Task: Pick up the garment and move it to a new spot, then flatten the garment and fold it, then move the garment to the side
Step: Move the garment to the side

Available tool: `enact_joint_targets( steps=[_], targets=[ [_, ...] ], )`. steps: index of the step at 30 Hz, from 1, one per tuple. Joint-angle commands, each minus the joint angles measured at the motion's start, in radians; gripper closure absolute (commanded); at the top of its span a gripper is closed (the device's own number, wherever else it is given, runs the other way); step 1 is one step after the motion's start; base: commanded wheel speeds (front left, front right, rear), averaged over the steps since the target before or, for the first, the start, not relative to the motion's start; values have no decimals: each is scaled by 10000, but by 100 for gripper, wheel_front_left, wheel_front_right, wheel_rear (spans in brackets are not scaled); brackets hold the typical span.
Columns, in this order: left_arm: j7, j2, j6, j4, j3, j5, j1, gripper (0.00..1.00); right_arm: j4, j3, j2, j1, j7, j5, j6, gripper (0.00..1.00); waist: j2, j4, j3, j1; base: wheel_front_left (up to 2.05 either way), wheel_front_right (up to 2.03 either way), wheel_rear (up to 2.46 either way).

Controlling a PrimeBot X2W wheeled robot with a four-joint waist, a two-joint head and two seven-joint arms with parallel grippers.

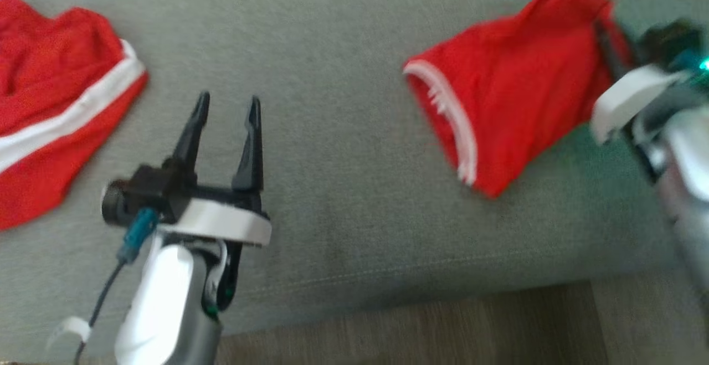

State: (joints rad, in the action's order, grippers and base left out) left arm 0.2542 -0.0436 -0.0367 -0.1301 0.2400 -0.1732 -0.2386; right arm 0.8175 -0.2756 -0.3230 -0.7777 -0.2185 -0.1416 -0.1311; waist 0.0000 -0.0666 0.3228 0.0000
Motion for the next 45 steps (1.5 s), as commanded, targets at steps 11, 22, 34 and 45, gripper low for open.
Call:
enact_joint_targets(
  steps=[11, 22, 34, 45],
  targets=[
    [76, -85, 751, 509, -630, 902, -1512, 0, 644, 1635, -995, -1851, -225, -453, 4, 100, 0, -1311, 1971, 0, 0, 0, 0],
    [76, -99, 1000, 634, -742, 1164, -1753, 0, 375, 2690, -562, -1756, -397, 267, 4, 100, 0, -1545, 2404, 0, 0, 0, 0],
    [76, -72, 846, 552, -792, 756, -1429, 0, -457, 2966, -192, -1186, -417, 677, 4, 0, 0, -1063, 1395, 0, 0, 0, 0],
    [76, -68, 134, 544, -578, -139, -718, 0, -2467, 2184, 1057, 160, -353, 173, 4, 0, 0, -81, -393, 0, 0, 0, 0]
  ],
)
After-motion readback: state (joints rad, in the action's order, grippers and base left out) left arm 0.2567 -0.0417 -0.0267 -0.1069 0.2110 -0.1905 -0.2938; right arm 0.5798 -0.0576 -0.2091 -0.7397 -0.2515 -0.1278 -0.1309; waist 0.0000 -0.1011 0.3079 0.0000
